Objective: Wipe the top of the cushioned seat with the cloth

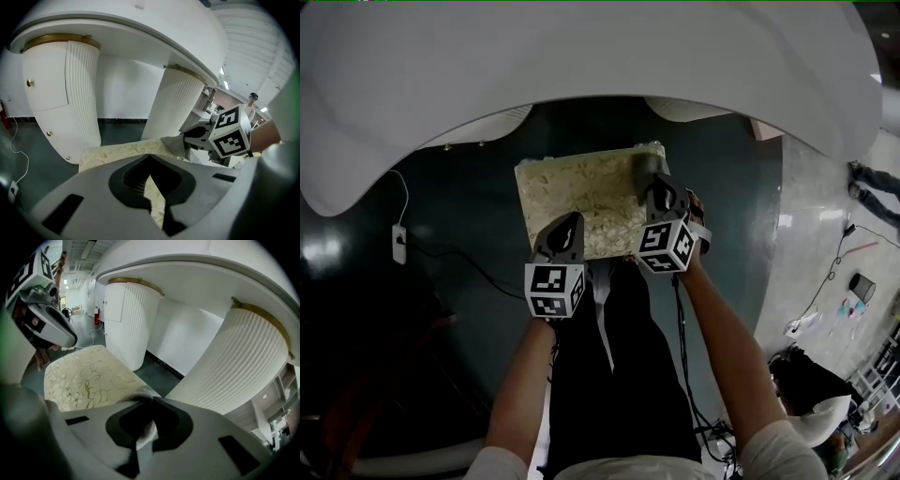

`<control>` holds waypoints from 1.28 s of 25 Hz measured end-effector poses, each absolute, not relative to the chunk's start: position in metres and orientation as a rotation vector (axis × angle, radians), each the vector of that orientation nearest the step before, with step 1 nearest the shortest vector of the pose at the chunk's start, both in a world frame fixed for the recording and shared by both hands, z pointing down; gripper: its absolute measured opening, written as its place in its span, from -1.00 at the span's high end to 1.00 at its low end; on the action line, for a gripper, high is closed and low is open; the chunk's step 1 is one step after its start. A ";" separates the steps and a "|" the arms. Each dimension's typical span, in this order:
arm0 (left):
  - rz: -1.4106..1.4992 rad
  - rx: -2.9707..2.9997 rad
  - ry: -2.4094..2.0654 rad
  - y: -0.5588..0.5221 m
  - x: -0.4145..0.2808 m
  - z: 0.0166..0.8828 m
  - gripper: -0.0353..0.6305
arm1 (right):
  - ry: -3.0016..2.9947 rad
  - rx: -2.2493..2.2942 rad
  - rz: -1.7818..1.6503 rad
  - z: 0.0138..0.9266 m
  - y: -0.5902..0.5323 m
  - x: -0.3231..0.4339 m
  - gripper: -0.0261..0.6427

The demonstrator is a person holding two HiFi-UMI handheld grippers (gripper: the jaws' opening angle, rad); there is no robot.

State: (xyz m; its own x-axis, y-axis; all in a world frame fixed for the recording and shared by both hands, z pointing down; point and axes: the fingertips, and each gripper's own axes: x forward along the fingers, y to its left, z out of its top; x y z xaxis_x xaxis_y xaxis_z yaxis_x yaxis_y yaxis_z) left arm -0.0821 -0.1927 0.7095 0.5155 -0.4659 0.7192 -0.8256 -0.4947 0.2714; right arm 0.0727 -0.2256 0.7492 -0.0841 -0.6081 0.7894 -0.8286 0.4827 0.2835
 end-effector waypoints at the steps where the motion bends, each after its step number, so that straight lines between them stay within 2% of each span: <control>1: 0.767 2.148 -1.052 -0.193 -0.083 0.709 0.86 | -1.786 1.207 0.310 0.753 -0.226 0.072 0.88; 12: 0.775 2.124 -1.062 -0.193 -0.095 0.715 0.86 | -1.759 1.193 0.503 0.777 -0.220 0.062 0.88; 32: 0.792 2.076 -1.073 -0.201 -0.122 0.731 0.86 | -1.787 1.161 0.520 0.781 -0.231 0.020 0.88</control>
